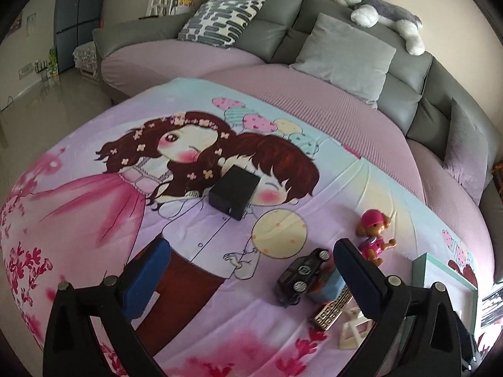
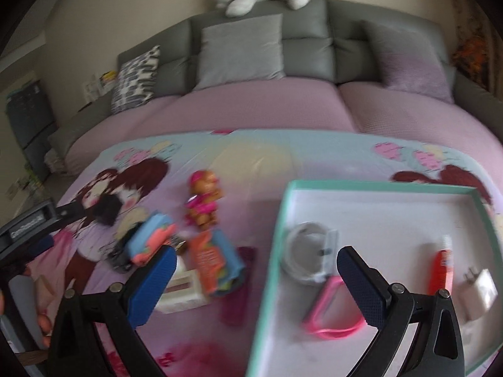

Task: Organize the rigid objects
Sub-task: 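Move both open tools back toward the remaining objects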

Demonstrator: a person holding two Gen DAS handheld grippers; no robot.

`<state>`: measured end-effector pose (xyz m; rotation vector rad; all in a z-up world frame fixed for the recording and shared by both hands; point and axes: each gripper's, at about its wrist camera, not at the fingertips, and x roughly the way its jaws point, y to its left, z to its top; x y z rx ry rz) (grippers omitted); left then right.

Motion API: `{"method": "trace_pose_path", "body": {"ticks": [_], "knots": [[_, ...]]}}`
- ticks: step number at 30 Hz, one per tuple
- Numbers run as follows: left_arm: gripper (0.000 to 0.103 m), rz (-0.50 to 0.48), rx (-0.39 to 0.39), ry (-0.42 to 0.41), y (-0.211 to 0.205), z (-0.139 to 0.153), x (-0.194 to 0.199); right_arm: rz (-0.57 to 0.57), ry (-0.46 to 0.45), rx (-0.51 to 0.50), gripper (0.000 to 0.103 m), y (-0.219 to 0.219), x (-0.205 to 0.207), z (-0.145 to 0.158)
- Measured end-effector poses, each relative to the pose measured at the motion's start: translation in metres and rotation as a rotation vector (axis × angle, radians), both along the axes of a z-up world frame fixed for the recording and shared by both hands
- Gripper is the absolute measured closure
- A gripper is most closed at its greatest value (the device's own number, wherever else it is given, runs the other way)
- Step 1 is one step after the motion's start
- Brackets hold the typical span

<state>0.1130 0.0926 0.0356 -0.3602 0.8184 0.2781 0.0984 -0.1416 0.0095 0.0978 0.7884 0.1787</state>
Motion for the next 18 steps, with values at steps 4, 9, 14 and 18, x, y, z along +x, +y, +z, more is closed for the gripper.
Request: {"method": "trace_pose_path", "body": {"ticks": [4, 9, 14, 18], "knots": [[0.0, -0.023, 0.007, 0.04, 0.003, -0.006, 0.002, 0.063, 0.047, -0.004, 0.0, 0.023, 0.002, -0.01], [0.0, -0.049, -0.039, 0.069, 0.009, -0.014, 0.003, 0.115, 0.046, -0.018, 0.008, 0.039, -0.001, -0.014], [0.0, -0.089, -0.032, 0.09, 0.005, -0.02, 0.007, 0.158, 0.093, -0.027, 0.016, 0.054, 0.0, -0.024], [0.0, -0.138, 0.009, 0.137, -0.005, -0.03, 0.013, 0.182, 0.11, -0.059, 0.018, 0.062, 0.0, -0.031]]}}
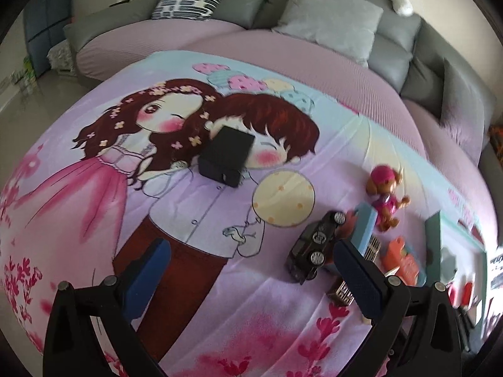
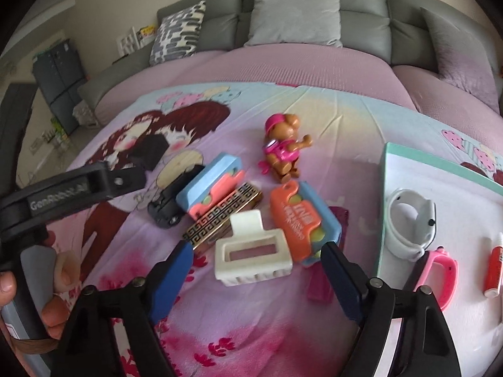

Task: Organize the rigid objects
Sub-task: 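Move both open tools back toward the remaining objects, then grasp the black toy car with the left tool while the right tool grasps the white claw clip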

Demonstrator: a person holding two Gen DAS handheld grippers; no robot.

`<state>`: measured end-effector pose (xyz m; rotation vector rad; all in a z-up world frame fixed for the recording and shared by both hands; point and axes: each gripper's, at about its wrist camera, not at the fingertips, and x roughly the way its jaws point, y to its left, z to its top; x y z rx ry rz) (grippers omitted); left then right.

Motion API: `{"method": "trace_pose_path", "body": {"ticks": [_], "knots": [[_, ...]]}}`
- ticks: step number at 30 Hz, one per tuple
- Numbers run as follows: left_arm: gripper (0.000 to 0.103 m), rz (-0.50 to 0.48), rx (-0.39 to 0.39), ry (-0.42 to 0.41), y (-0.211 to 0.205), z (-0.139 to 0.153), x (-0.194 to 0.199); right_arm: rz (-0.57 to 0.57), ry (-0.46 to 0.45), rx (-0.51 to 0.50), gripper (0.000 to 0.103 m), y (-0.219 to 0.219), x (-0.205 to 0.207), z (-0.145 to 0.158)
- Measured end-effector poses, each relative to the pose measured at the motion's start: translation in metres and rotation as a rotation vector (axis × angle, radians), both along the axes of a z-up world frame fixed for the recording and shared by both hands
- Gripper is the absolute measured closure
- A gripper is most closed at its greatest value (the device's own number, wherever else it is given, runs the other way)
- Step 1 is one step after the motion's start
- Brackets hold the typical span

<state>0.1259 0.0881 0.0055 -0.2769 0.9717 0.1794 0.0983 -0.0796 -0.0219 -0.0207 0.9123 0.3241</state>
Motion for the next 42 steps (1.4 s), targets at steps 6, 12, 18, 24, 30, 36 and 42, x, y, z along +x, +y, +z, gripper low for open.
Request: {"method": "trace_pose_path", "body": {"ticks": [6, 12, 18, 24, 30, 36, 42], "knots": [[0.018, -0.052, 0.015, 0.04, -0.01, -0.009, 0.01, 0.002, 0.027, 0.001, 0.033, -0.001, 0.0, -0.005], [0.025, -0.112, 0.027, 0.062, -0.021, -0.015, 0.022, 0.027, 0.054, -0.003, 0.038, 0.004, 0.002, -0.011], [0.038, -0.156, 0.024, 0.066, -0.027, -0.021, 0.032, 0.045, 0.068, -0.006, 0.038, 0.009, 0.005, -0.017], [0.042, -0.18, 0.022, 0.065, -0.031, -0.025, 0.035, 0.042, 0.075, -0.007, 0.04, 0.01, 0.006, -0.021], [0.055, -0.206, 0.037, 0.033, -0.036, -0.025, 0.033, 0.033, 0.076, -0.001, 0.043, 0.008, 0.007, -0.021], [0.071, -0.239, 0.051, 0.011, -0.044, -0.021, 0.033, 0.03, 0.078, 0.006, 0.043, 0.007, 0.007, -0.02], [0.071, -0.206, 0.029, -0.001, -0.036, -0.016, 0.028, 0.023, 0.078, 0.03, 0.043, 0.003, 0.006, -0.017]]}}
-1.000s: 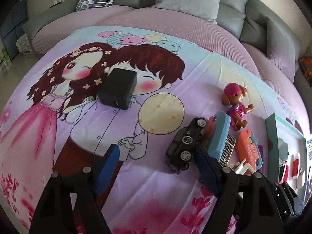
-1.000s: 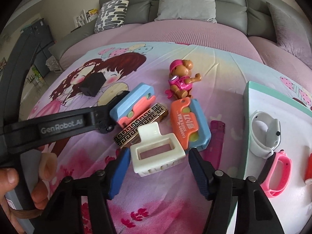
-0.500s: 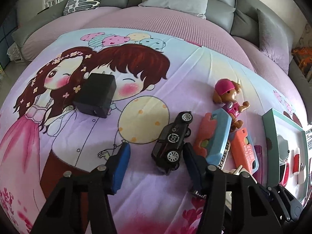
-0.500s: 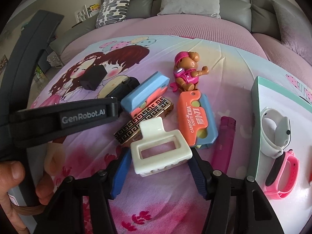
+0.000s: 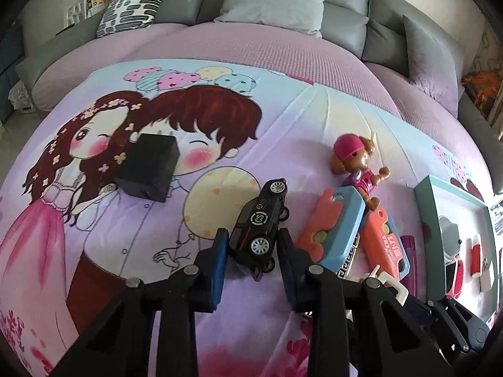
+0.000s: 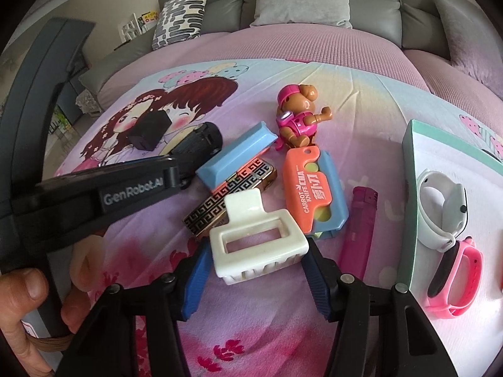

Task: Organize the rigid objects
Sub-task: 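Grasp the black toy car with the left tool while the right tool grasps the white claw clip, then carry the black toy car and white claw clip into the tray and release both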

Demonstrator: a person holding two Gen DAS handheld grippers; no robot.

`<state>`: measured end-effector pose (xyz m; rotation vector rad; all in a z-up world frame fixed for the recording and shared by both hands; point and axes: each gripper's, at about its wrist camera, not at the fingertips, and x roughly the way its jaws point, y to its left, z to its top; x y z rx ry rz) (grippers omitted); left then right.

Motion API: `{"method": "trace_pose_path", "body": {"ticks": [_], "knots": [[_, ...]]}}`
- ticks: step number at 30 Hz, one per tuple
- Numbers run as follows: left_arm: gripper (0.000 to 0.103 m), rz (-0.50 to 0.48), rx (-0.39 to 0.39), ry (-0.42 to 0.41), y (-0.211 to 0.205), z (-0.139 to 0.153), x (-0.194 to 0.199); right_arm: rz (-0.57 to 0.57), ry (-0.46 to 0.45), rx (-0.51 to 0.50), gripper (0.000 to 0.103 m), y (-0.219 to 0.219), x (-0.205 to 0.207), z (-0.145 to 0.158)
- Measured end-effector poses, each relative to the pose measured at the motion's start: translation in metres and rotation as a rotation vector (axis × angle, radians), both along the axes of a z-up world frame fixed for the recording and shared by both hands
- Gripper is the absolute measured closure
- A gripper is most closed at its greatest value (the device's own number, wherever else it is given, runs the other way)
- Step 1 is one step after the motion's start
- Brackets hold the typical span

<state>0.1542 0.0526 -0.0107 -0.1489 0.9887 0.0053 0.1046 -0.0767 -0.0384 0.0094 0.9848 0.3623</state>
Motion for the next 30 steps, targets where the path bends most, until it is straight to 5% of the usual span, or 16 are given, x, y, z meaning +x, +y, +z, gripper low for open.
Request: {"method": "trace_pose_path", "body": {"ticks": [30], "knots": [[0.076, 0.035, -0.017, -0.147, 0.006, 0.057, -0.026, -0.063, -0.088, 0.095, 0.044, -0.023, -0.007, 0.035]]}}
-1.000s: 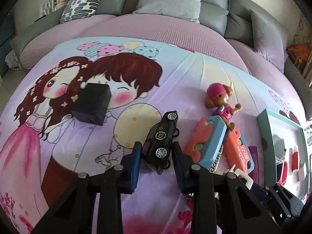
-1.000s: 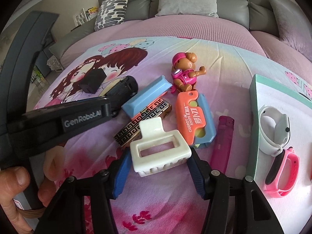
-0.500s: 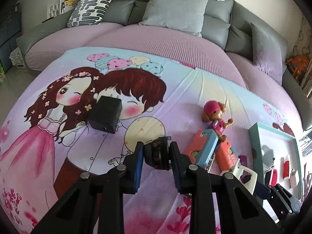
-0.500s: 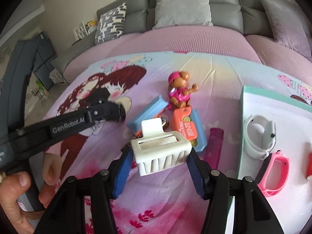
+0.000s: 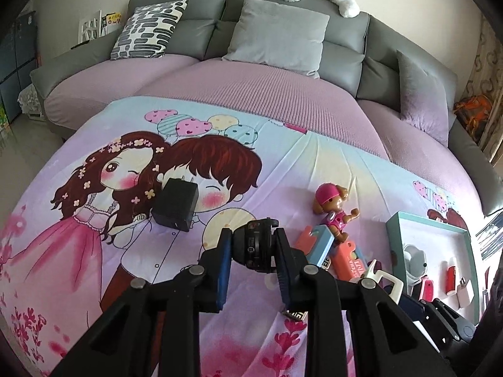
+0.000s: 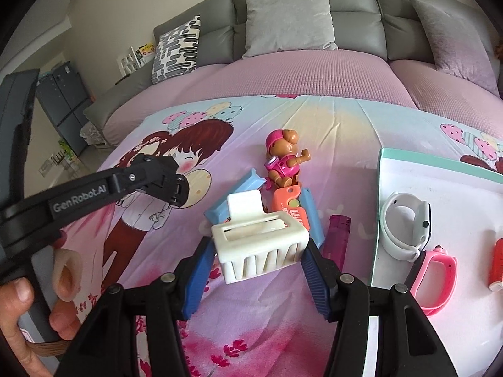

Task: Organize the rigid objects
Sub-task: 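Carry the black toy car and white claw clip into the tray and release both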

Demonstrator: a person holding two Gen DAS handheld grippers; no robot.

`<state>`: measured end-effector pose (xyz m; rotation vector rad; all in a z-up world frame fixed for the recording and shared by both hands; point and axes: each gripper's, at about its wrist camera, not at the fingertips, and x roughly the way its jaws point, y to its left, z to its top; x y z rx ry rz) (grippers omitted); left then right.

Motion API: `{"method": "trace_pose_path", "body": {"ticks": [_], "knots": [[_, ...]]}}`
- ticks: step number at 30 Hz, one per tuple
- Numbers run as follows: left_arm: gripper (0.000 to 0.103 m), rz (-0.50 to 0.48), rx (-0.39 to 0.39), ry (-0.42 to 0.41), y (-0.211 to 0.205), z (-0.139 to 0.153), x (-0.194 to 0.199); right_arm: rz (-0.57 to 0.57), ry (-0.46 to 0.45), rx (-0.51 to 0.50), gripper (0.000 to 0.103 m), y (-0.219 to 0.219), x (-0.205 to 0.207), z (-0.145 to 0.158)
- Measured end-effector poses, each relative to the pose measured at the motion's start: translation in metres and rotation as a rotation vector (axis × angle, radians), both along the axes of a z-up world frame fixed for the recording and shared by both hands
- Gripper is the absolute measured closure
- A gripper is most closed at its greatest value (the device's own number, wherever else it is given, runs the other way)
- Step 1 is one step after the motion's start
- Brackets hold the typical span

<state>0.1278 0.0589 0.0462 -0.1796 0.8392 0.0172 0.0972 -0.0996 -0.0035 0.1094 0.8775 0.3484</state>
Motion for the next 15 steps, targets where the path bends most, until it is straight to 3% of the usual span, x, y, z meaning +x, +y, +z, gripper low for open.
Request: {"method": "trace_pose_path", "body": {"ticks": [8, 15], "knots": [[0.076, -0.023, -0.018, -0.073, -0.013, 0.025, -0.007, -0.079, -0.083, -0.014, 0.044, -0.028, -0.005, 0.023], [0.076, -0.099, -0.016, -0.119, -0.05, 0.047, -0.01, -0.259, -0.135, -0.046, 0.044, -0.088, -0.007, 0.041]]}}
